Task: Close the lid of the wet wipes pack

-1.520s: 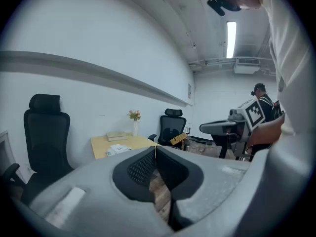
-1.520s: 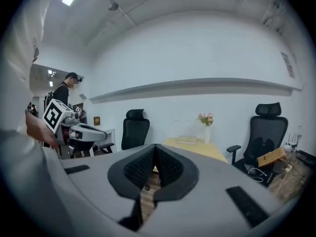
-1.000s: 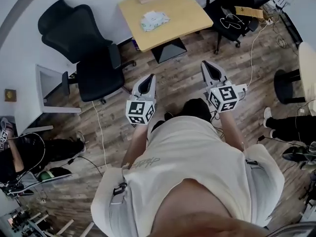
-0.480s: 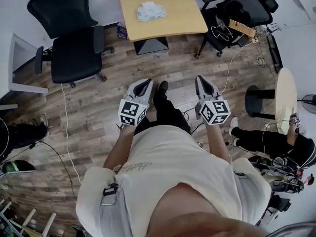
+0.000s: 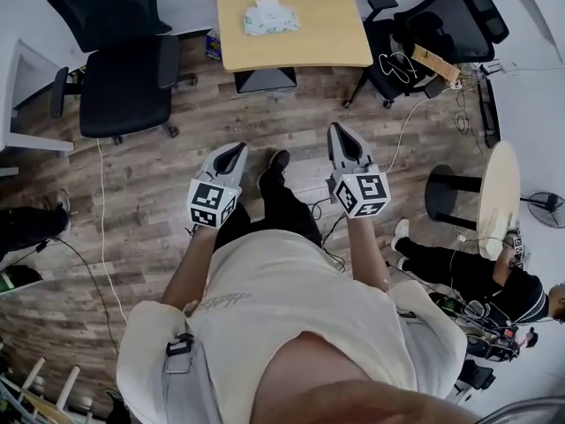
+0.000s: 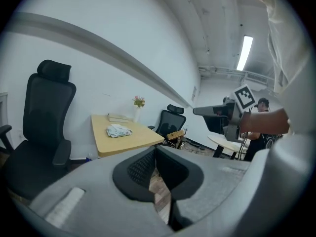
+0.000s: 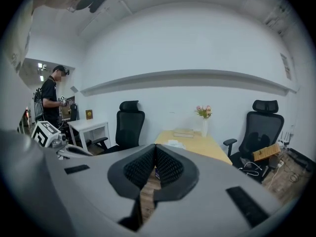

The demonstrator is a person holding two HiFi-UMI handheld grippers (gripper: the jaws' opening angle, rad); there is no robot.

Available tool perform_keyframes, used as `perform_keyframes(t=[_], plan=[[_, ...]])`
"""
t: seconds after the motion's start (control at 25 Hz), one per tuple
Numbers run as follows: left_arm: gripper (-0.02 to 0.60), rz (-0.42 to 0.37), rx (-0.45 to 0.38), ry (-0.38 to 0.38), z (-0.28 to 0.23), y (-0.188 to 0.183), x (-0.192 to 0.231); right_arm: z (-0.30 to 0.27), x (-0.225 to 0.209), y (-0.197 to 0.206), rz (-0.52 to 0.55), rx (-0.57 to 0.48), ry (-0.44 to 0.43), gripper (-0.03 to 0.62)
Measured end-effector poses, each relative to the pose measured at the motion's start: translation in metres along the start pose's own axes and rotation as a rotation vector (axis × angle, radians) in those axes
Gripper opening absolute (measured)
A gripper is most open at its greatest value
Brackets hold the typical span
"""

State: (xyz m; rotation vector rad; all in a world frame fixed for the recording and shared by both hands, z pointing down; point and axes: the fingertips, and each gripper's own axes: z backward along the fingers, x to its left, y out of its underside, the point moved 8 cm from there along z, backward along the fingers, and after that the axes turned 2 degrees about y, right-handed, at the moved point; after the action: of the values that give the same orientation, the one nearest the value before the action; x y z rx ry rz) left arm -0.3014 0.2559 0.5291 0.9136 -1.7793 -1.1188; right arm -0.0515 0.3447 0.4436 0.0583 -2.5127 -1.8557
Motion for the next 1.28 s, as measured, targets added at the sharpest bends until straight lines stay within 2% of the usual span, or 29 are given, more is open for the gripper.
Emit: perform_keyframes(t=[0.2, 0.32, 0.6, 0.76, 0.96, 1.08, 1.28], plan=[[0.017, -0.064, 0.022, 0.004, -0.032, -0.022, 0.001, -0.017, -0.035, 0.014, -0.051, 0.036, -0.010, 0.002], [0.017, -0.061, 0.053, -0.010, -0.058, -0.031, 0.010, -0.034, -0.060, 0.010, -0.068, 0.026, -0.014, 0.002], [0.017, -0.148, 0.055, 0.034, -0.156, -0.090, 0.005, -0.080, -0.153, -0.010, -0.043, -0.040, -0.012, 0.002], [0.017, -0.112, 0.021, 0.012, -0.211, -0.112, 0.003, -0.102, -0.201, -0.011, -0.067, -0.039, -0.055, 0.002], [0.017, -0.037, 0.025, -0.026, -0.262, -0.123, 0.014, -0.142, -0.244, -0.007, -0.124, 0.000, -0.145, 0.002], [0.017, 0.001, 0.037, -0.066, -0.278, -0.124, 0.025, -0.167, -0.258, -0.007, -0.119, 0.019, -0.185, 0.002], [0.017, 0.008, 0.072, -0.121, -0.292, -0.125, 0.040, -0.205, -0.260, -0.003, -0.129, 0.057, -0.264, 0.002]])
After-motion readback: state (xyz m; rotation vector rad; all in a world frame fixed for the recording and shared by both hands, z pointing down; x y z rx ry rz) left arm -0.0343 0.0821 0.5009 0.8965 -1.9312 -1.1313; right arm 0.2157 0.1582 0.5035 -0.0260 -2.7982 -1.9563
